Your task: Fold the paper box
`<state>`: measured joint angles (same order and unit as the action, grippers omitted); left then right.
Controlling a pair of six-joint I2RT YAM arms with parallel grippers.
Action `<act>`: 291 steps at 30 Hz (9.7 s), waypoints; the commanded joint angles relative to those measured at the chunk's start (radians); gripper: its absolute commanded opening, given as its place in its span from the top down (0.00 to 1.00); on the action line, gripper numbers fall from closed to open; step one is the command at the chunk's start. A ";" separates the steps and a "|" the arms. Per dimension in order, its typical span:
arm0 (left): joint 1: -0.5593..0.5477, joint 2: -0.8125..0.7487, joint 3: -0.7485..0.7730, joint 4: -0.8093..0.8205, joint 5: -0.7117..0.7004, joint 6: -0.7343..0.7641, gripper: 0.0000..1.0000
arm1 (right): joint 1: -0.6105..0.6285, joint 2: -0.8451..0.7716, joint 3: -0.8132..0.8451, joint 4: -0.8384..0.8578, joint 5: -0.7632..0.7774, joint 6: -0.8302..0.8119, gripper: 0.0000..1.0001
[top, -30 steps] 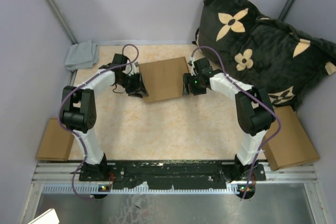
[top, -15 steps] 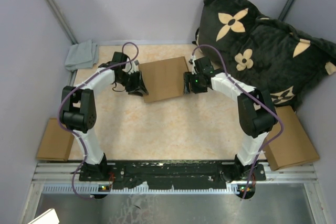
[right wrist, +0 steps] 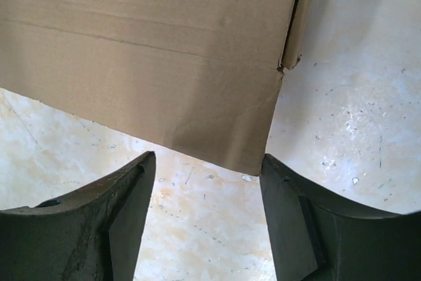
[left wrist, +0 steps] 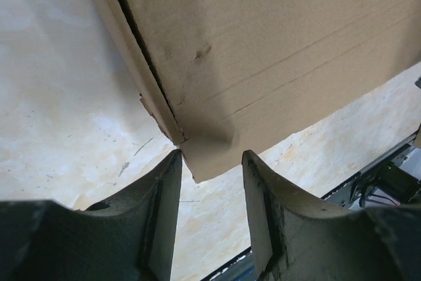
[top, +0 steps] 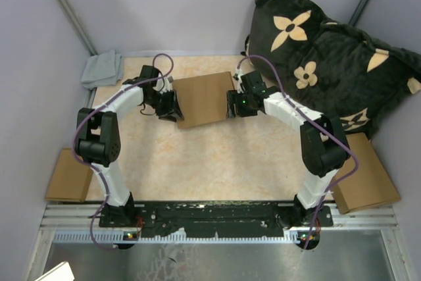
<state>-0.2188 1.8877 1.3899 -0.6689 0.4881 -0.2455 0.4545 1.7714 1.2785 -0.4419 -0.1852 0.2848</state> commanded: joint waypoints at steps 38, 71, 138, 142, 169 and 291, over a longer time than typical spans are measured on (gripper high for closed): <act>0.001 -0.036 0.026 -0.046 -0.019 0.031 0.52 | 0.039 0.063 0.082 0.061 0.085 -0.027 0.33; 0.001 -0.016 0.036 -0.051 -0.011 0.027 0.52 | 0.038 0.119 0.081 0.136 0.106 -0.011 0.33; 0.065 0.618 0.661 0.593 -0.009 -0.382 0.59 | 0.334 0.345 0.282 0.300 0.143 0.106 1.00; 0.060 0.610 0.607 0.564 0.087 -0.349 0.67 | 0.334 0.393 0.326 0.337 0.174 0.093 1.00; -0.011 0.380 0.337 0.137 0.353 0.000 0.97 | 0.379 0.077 -0.078 0.559 0.181 0.017 1.00; 0.009 -0.076 -0.035 0.140 -0.275 -0.098 0.65 | 0.099 -0.228 -0.264 0.240 0.261 0.081 1.00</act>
<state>-0.2115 1.7851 1.2793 -0.5137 0.1986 -0.3748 0.5224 1.6382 1.0103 -0.2813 0.1154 0.3851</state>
